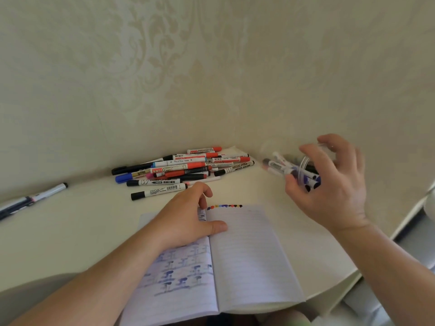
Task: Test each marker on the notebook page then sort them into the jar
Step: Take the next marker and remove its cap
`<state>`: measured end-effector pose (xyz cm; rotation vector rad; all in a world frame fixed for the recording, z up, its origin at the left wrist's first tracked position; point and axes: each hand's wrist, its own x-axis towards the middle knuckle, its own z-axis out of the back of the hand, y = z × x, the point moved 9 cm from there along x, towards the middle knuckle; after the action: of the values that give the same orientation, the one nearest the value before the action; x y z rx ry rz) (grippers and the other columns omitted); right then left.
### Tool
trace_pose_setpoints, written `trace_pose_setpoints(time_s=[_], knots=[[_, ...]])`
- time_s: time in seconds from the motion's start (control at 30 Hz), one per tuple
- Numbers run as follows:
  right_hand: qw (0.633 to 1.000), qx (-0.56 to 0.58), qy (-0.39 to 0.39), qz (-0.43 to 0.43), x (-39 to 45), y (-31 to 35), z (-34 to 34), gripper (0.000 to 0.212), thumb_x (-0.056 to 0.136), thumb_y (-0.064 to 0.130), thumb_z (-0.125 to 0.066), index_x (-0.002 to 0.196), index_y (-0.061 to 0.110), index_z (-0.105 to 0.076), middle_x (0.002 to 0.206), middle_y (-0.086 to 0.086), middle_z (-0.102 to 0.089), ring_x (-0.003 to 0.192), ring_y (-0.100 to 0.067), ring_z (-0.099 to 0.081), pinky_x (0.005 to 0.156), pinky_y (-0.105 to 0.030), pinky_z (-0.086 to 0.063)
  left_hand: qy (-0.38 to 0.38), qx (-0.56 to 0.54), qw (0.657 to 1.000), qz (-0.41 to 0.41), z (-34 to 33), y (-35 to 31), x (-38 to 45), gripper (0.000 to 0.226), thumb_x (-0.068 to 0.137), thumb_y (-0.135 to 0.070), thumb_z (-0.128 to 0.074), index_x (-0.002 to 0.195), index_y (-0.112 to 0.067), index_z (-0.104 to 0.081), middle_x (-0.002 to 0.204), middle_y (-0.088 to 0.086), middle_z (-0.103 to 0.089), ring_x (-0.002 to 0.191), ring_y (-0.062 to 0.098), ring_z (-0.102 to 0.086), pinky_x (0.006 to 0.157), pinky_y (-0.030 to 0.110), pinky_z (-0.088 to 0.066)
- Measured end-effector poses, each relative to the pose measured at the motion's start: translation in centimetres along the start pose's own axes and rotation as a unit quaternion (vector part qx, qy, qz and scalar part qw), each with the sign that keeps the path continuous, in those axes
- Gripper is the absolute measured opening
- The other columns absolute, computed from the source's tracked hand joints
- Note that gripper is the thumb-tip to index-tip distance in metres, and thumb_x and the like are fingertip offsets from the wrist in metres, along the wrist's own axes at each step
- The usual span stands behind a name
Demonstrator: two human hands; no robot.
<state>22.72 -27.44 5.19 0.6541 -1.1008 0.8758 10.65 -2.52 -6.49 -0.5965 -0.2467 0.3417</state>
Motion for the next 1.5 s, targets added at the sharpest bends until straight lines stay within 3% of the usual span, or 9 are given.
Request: trace_pose_setpoints(time_s=[0.27,0.57,0.73,0.87,1.07,1.17,1.23,1.33,1.5], knots=[[0.999,0.012,0.040,-0.028,0.9,-1.0,-0.3,0.047,0.078,0.035,-0.077,0.120,0.017,-0.071,0.134,-0.013,-0.056,0.110,-0.042,-0.055,0.085,-0.034,-0.044,-0.002,-0.003,1.000,-0.001,0.1,-0.2,-0.2,0.071,0.068,-0.069,-0.082,0.120,-0.043,-0.043,0.106,-0.020,-0.054,0.094,0.002,-0.053,0.084,0.029,-0.051],[0.911,-0.013,0.396,-0.119,6.8,-2.5,-7.2,0.071,0.075,0.061,-0.062,0.144,0.052,-0.046,0.142,0.003,-0.048,0.132,-0.030,-0.048,0.104,-0.043,-0.047,0.003,0.003,1.000,-0.006,0.2,-0.4,-0.2,0.070,0.070,-0.069,-0.081,0.121,-0.041,-0.043,0.105,-0.020,-0.054,0.094,0.001,-0.054,0.081,0.027,-0.049],[0.852,-0.035,0.513,-0.098,9.2,-2.3,-11.3,0.085,0.070,0.062,-0.056,0.152,0.046,-0.044,0.116,0.003,-0.068,0.126,-0.026,-0.054,0.087,-0.036,-0.049,0.003,-0.003,1.000,-0.006,0.3,-0.4,-0.3,0.070,0.069,-0.072,-0.080,0.120,-0.043,-0.043,0.105,-0.020,-0.054,0.094,0.002,-0.054,0.081,0.027,-0.050],[0.833,-0.039,0.544,-0.097,9.2,-2.8,-12.7,0.076,0.090,0.053,-0.063,0.159,0.044,-0.034,0.159,0.001,-0.047,0.141,-0.028,-0.046,0.106,-0.040,-0.044,0.004,-0.003,1.000,-0.005,0.3,-0.4,-0.3,0.069,0.069,-0.072,-0.079,0.120,-0.043,-0.042,0.105,-0.020,-0.054,0.093,0.002,-0.054,0.081,0.027,-0.050],[0.803,-0.099,0.585,-0.061,9.3,-2.3,-13.0,0.081,0.099,0.067,-0.049,0.166,0.029,-0.022,0.168,-0.002,-0.034,0.150,-0.031,-0.037,0.117,-0.046,-0.036,0.003,0.000,1.000,-0.008,0.2,-0.3,-0.2,0.069,0.069,-0.071,-0.080,0.120,-0.042,-0.043,0.104,-0.020,-0.055,0.091,0.002,-0.054,0.076,0.024,-0.046],[0.816,-0.147,0.559,-0.005,9.9,-1.4,-13.0,0.080,0.098,0.070,-0.044,0.160,0.020,-0.035,0.161,-0.008,-0.041,0.145,-0.034,-0.040,0.116,-0.051,-0.037,0.004,-0.003,1.000,-0.011,0.2,-0.4,-0.2,0.068,0.070,-0.072,-0.079,0.120,-0.043,-0.043,0.104,-0.020,-0.054,0.092,0.002,-0.054,0.078,0.025,-0.048],[0.884,-0.125,0.442,0.089,10.9,1.9,-12.0,0.073,0.098,0.068,-0.044,0.148,0.014,-0.049,0.151,-0.011,-0.052,0.138,-0.035,-0.044,0.113,-0.054,-0.040,0.003,-0.004,1.000,-0.014,0.2,-0.4,-0.3,0.067,0.070,-0.071,-0.078,0.120,-0.043,-0.043,0.104,-0.020,-0.054,0.093,0.001,-0.053,0.079,0.025,-0.048],[0.952,0.004,0.258,0.167,9.0,8.0,-9.8,0.028,0.104,0.037,-0.049,0.100,0.018,-0.068,0.094,-0.005,-0.069,0.096,-0.032,-0.060,0.082,-0.045,-0.052,0.005,-0.010,1.000,-0.018,0.2,-0.4,-0.2,0.066,0.071,-0.071,-0.078,0.119,-0.042,-0.043,0.104,-0.020,-0.054,0.093,0.001,-0.053,0.079,0.025,-0.048],[0.860,0.014,0.508,0.050,-0.3,8.2,-20.1,0.019,0.101,0.023,-0.051,0.087,0.023,-0.063,0.090,0.003,-0.062,0.088,-0.024,-0.063,0.077,-0.044,-0.055,0.000,-0.016,1.000,-0.015,0.3,-0.2,-0.2,0.066,0.071,-0.069,-0.080,0.119,-0.042,-0.044,0.105,-0.020,-0.054,0.092,0.001,-0.052,0.080,0.028,-0.050]])
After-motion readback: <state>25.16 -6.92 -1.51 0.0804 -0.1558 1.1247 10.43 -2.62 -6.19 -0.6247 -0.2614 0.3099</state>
